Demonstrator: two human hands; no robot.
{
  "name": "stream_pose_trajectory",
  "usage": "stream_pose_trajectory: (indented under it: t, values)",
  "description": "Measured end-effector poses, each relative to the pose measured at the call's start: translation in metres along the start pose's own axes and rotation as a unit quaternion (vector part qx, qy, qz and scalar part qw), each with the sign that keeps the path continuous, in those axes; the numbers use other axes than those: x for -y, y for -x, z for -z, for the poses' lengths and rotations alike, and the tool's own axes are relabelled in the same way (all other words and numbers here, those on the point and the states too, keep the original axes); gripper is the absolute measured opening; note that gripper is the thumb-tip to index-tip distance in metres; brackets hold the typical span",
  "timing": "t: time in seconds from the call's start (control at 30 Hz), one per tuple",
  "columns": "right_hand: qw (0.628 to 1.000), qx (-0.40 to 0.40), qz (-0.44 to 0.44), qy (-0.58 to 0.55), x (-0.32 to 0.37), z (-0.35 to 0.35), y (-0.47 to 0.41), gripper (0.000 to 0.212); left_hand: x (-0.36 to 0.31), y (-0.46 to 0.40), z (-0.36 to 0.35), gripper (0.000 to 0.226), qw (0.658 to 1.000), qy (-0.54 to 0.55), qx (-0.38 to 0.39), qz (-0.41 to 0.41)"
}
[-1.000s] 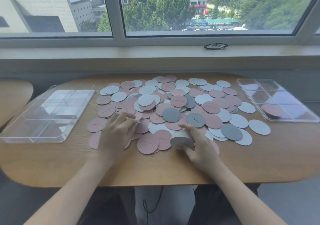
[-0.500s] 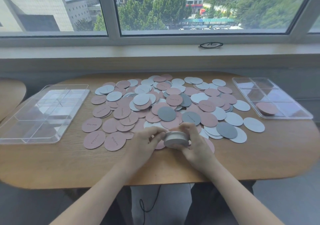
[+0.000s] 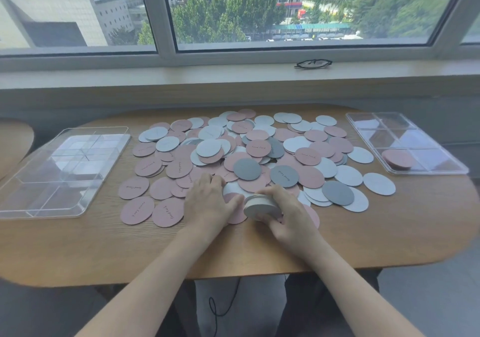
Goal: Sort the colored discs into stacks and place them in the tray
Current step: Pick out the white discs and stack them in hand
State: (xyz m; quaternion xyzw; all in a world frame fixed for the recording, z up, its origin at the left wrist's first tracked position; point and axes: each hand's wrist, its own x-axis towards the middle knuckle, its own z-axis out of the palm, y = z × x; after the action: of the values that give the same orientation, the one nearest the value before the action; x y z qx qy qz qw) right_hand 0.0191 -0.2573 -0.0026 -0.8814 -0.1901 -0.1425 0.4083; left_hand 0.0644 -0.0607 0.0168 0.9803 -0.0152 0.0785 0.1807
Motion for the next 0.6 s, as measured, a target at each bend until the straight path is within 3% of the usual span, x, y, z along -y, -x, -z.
stream_pose_trajectory:
  t: [0.27, 0.47, 0.6]
  values:
    - [1.000, -0.004, 0.001, 0.001, 0.004, 0.002, -0.001, 0.041, 0.011, 0.000, 0.019, 0.038, 0.986, 0.151, 0.061, 0.043]
    - [1.000, 0.006, -0.005, -0.004, 0.005, 0.004, -0.001, 0.043, 0.020, 0.002, 0.032, 0.026, 0.907, 0.406, 0.072, 0.090]
    - [1.000, 0.009, 0.003, -0.012, 0.007, 0.004, 0.000, 0.043, 0.025, 0.003, 0.044, 0.021, 0.881, 0.454, 0.064, 0.113]
